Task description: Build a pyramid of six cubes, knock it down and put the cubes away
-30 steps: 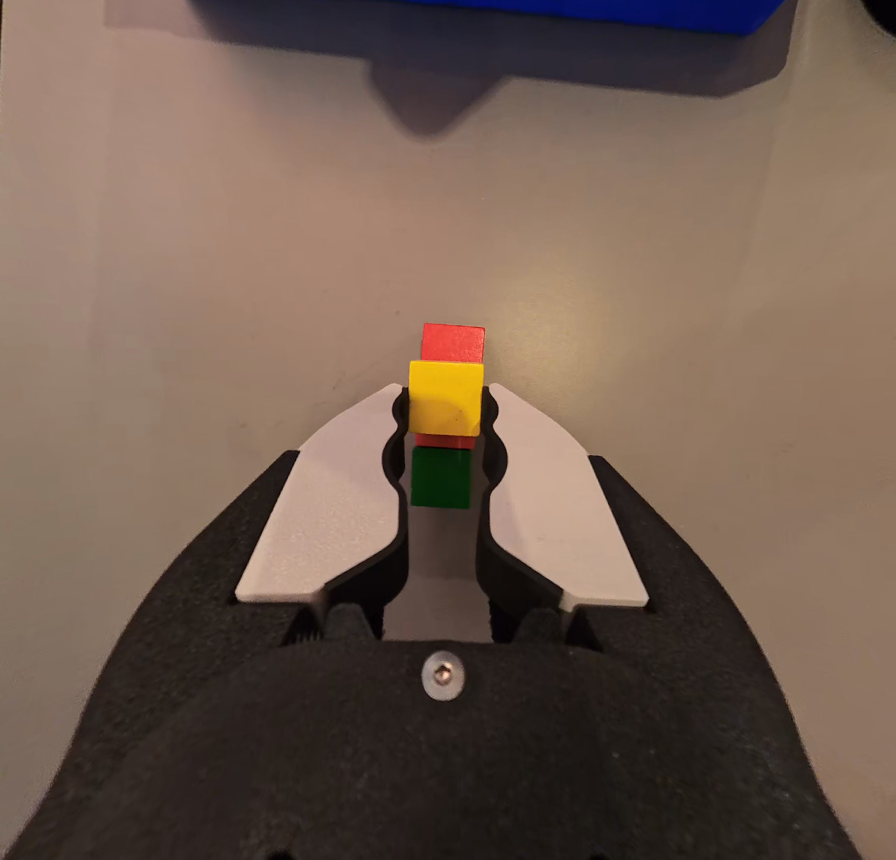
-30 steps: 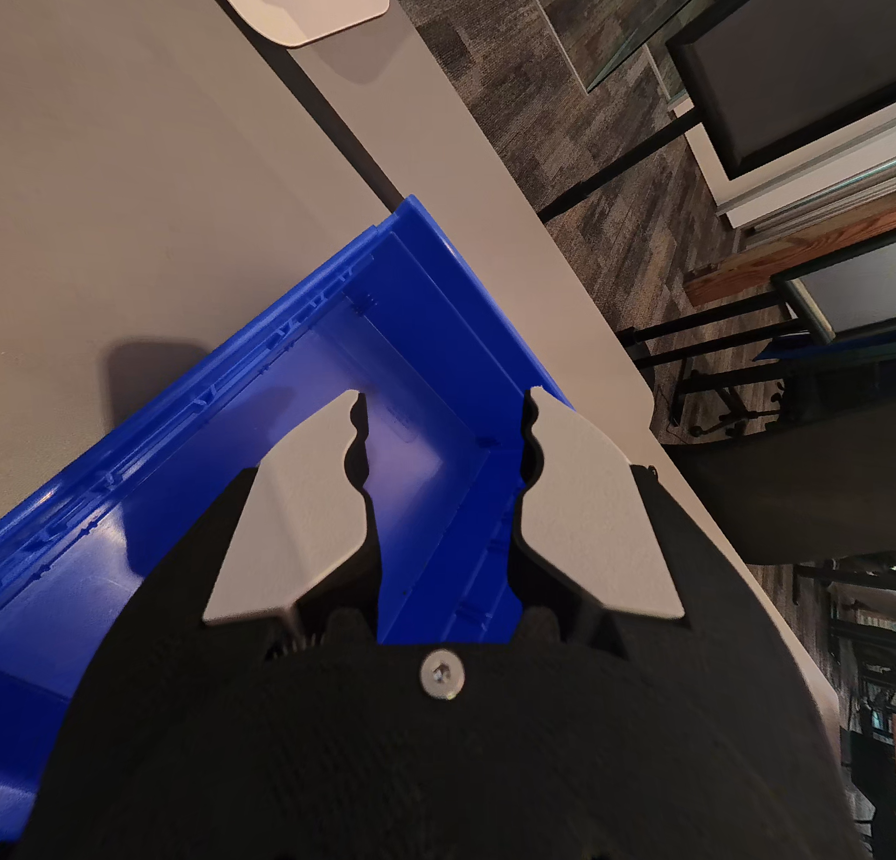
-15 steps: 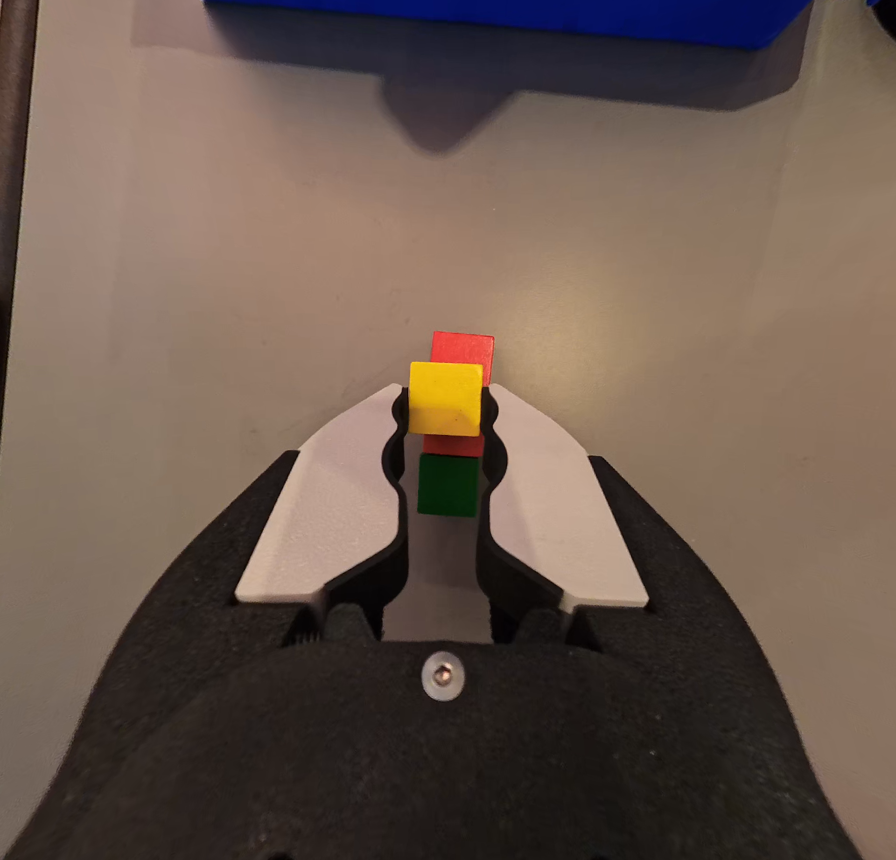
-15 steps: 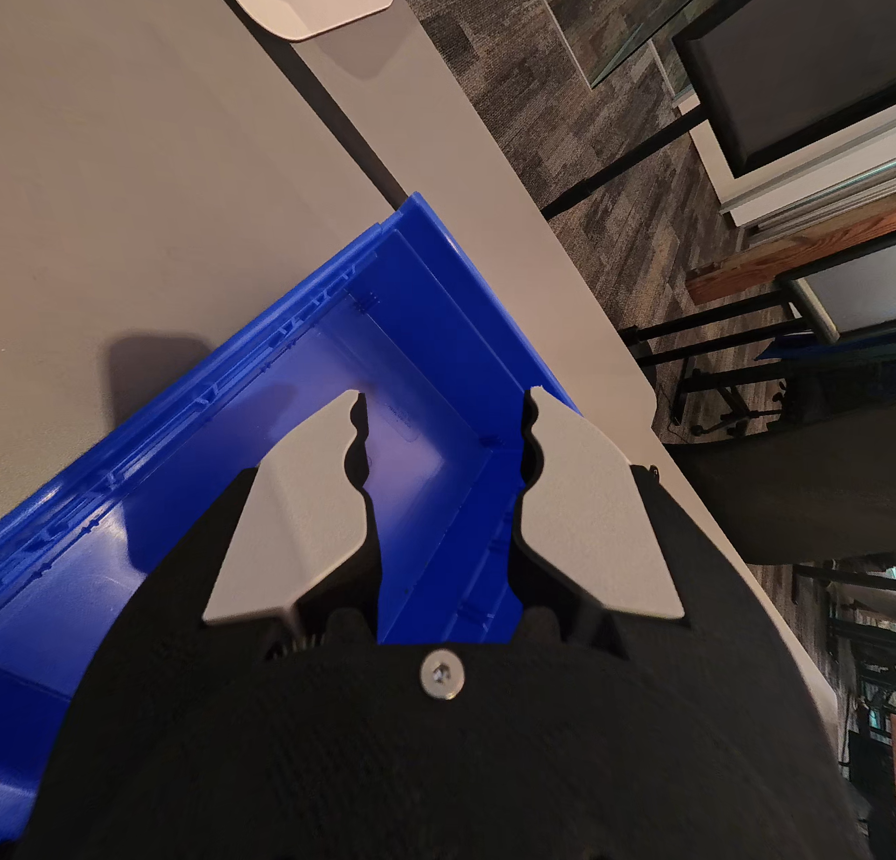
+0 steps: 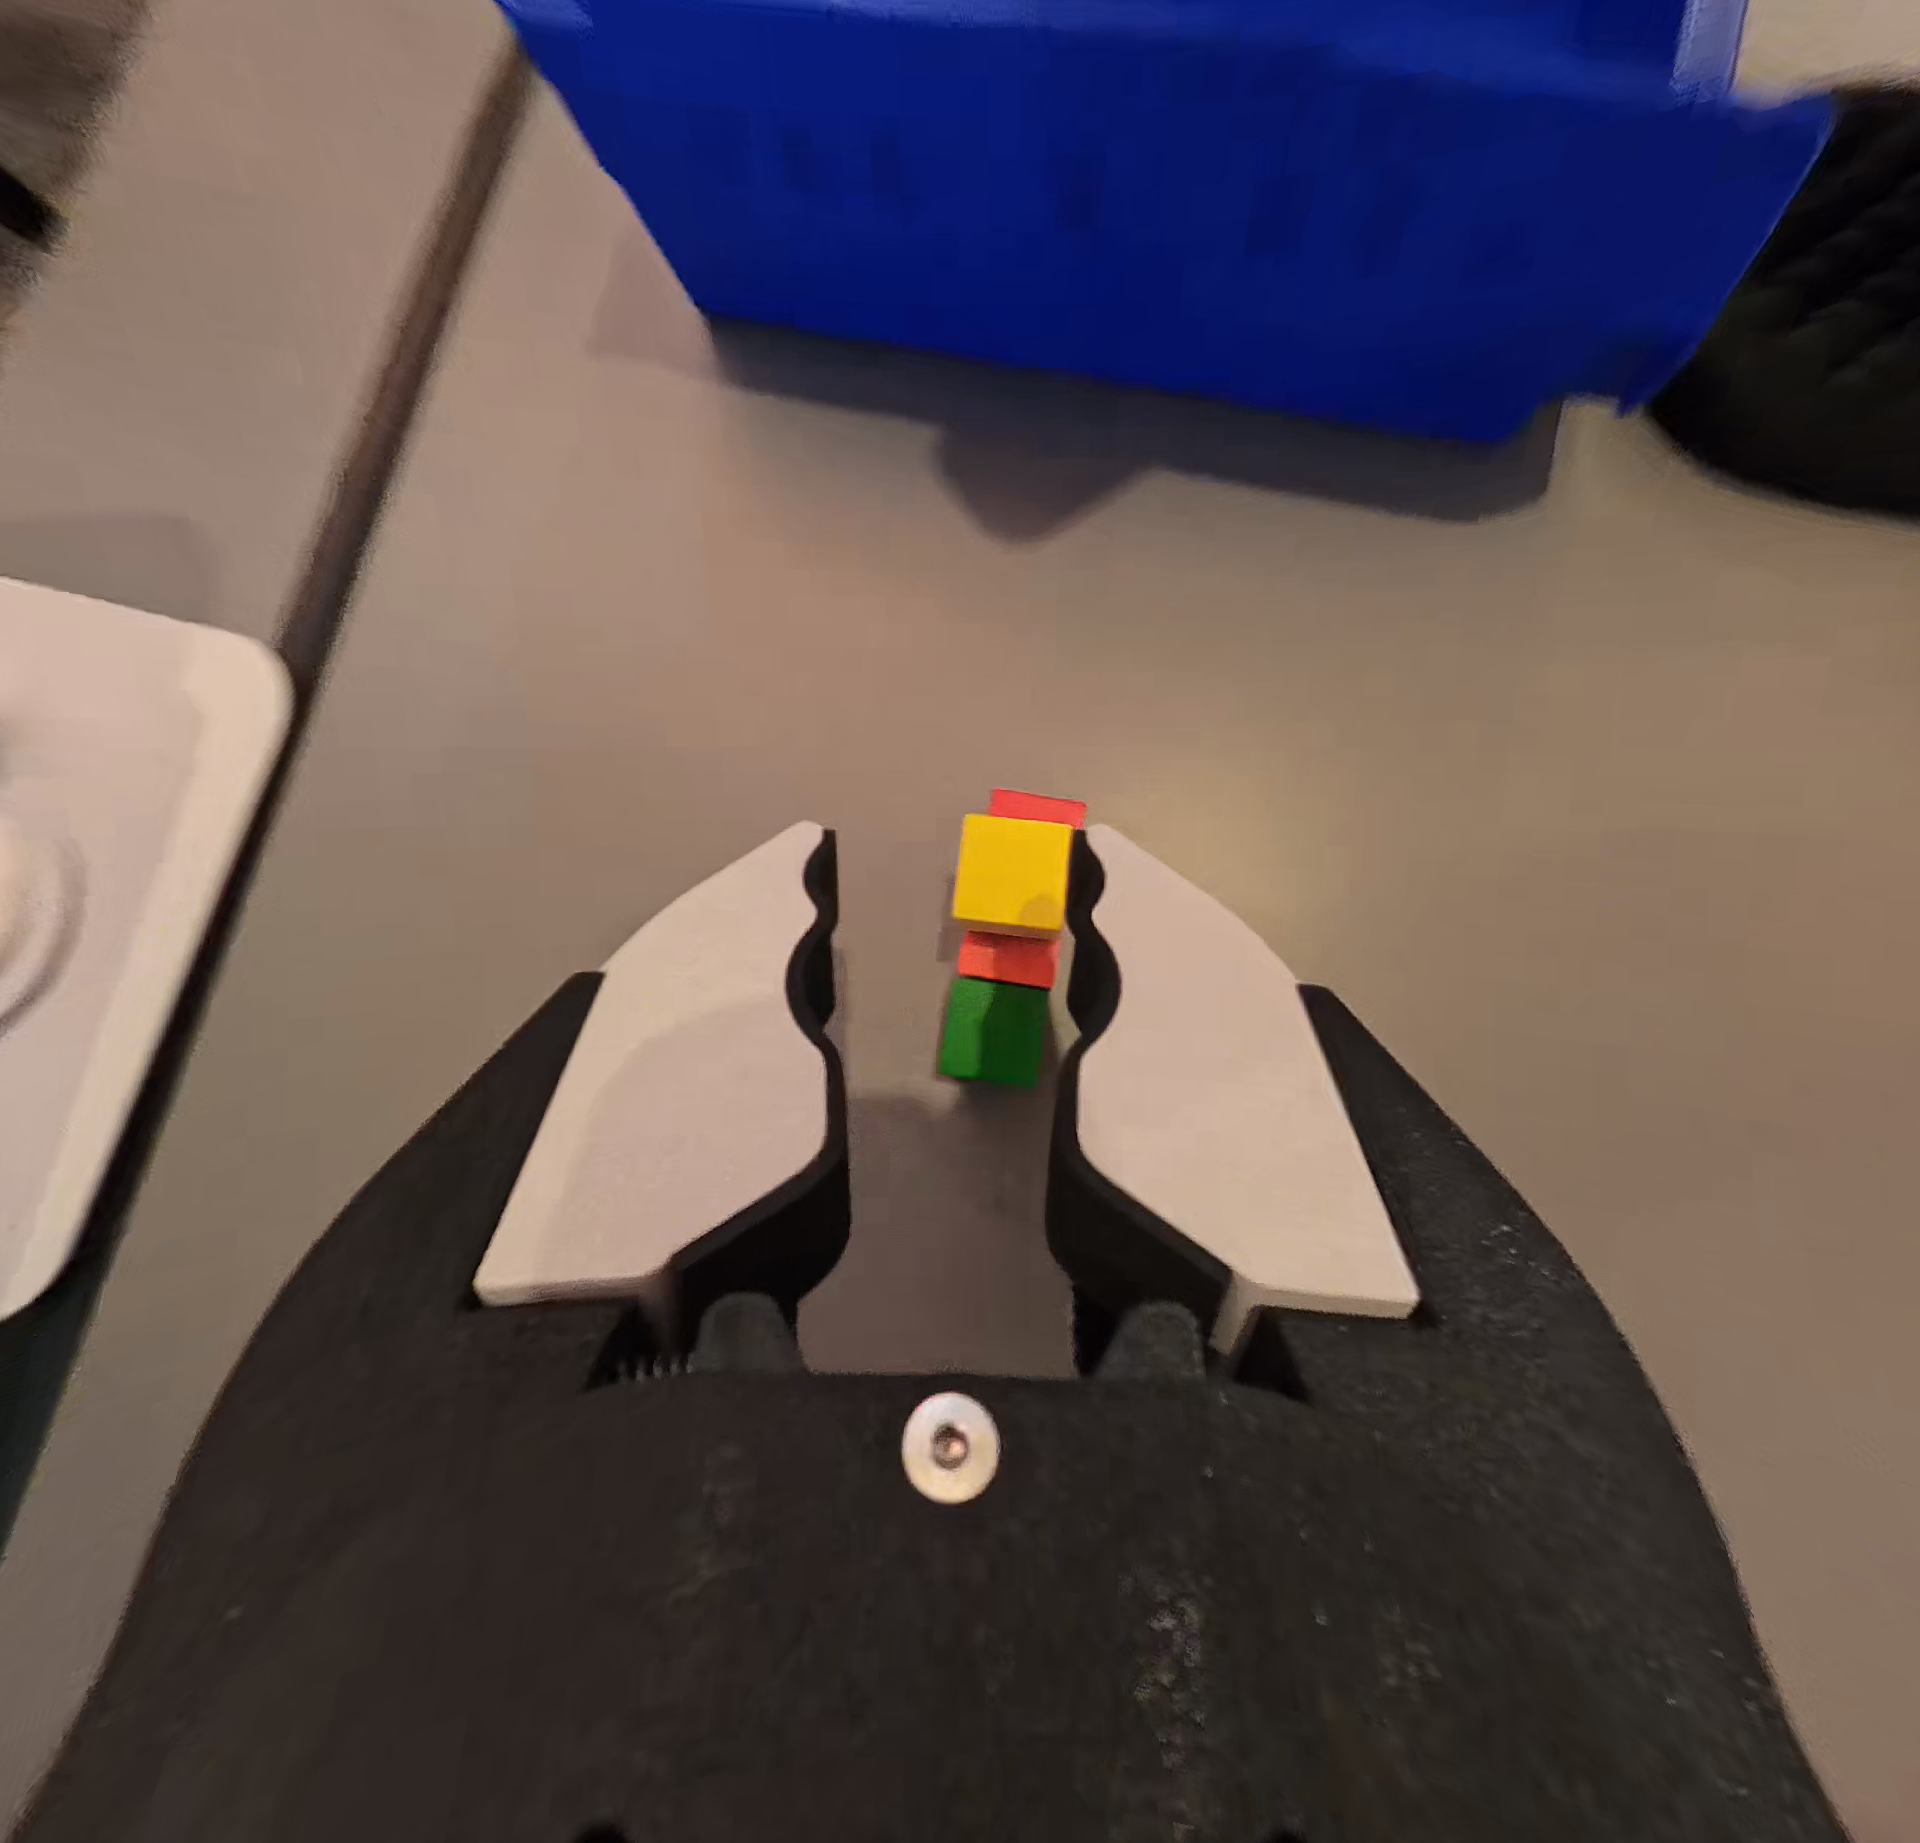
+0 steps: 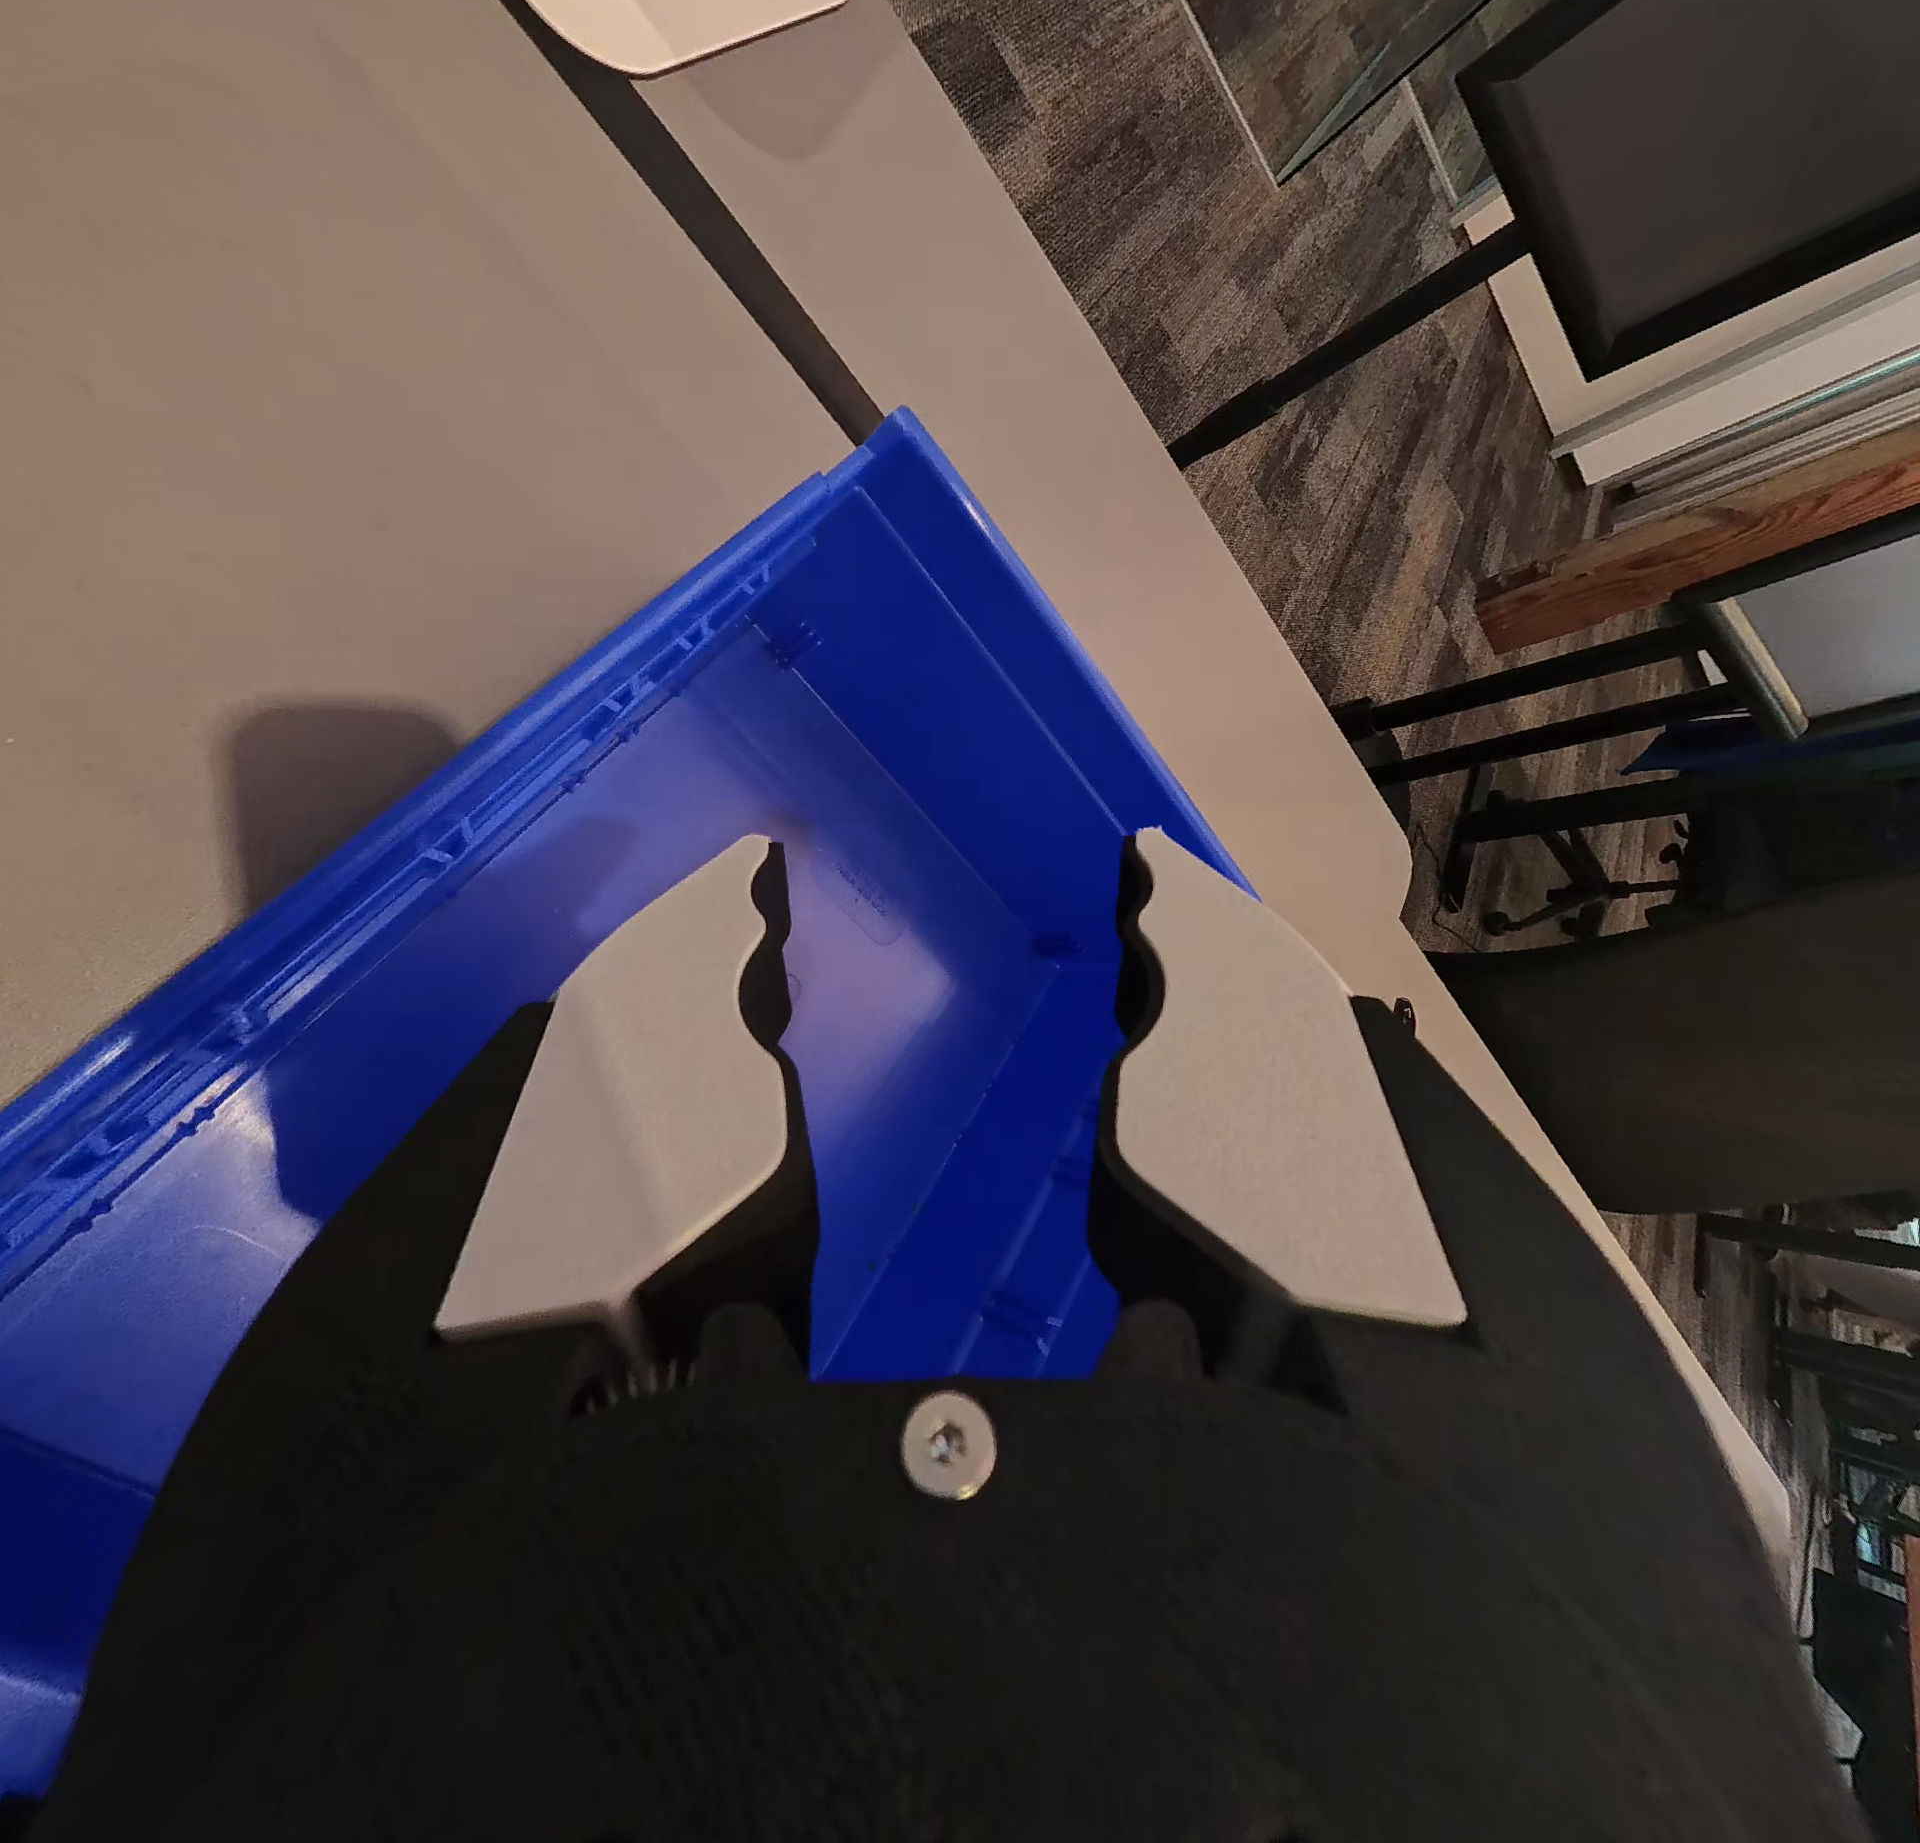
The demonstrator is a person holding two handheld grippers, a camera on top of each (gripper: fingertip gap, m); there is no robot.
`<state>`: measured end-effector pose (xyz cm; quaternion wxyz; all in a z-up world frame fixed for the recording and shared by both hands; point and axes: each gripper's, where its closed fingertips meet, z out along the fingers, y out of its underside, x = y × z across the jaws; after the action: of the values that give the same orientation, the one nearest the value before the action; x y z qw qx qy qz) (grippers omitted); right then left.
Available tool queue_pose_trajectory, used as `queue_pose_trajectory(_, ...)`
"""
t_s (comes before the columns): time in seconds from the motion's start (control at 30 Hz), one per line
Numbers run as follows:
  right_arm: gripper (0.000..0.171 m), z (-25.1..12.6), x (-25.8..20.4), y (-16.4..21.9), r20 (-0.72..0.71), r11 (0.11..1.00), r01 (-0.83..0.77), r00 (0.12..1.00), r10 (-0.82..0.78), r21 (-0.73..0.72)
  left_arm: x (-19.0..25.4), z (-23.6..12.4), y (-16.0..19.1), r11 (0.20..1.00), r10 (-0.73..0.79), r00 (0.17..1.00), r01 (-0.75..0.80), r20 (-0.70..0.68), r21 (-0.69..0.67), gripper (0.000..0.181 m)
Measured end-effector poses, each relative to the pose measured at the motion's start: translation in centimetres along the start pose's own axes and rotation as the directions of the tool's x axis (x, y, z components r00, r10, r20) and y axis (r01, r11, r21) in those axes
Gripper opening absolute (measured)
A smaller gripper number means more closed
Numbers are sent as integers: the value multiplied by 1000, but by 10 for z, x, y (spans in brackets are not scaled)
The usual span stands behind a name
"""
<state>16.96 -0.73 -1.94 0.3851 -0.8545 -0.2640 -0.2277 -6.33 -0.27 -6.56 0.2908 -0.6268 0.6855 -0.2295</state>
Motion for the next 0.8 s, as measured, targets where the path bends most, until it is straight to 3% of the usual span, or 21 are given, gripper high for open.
queue_pose_trajectory(0.1, 62, -1, 0, 1, 0, 1000, 1, 1000, -1, 0, -25, -59, -21, 989, -67, 988, 48, 138, 141, 39)
queue_pose_trajectory(0.2, 62, -2, 2, 1, -1, 1000, -6, 1000, 6, 7, -66, -147, -17, 966, -189, 891, 92, 412, 243, 42)
queue_pose_trajectory(0.27, 62, -4, 5, 1, -11, 1000, -12, 1000, 12, 15, -89, -207, 15, 941, -318, 759, 179, 569, 287, 41)
queue_pose_trajectory(0.33, 62, -5, 7, 0, -14, 999, -23, 1000, 23, 26, -106, -246, 73, 888, -459, 592, 339, 663, 311, 34)
queue_pose_trajectory(0.47, 62, -2, 5, 5, -9, 1000, -19, 1000, 19, 1, -129, -255, 182, 676, -649, 404, 695, 645, 245, 28)
queue_pose_trajectory(0.53, 62, 0, 3, 6, -6, 1000, -14, 1000, 14, -7, -144, -246, 208, 588, -741, 349, 750, 574, 303, 28)
queue_pose_trajectory(0.6, 62, 1, 1, 5, -4, 1000, -5, 1000, 5, -13, -152, -241, 248, 488, -767, 246, 823, 593, 291, 36)
queue_pose_trajectory(0.8, 62, 9, -4, 9, 3, 999, 12, 1000, -12, -44, -165, -218, 293, 328, -818, 121, 901, 563, 283, 52)
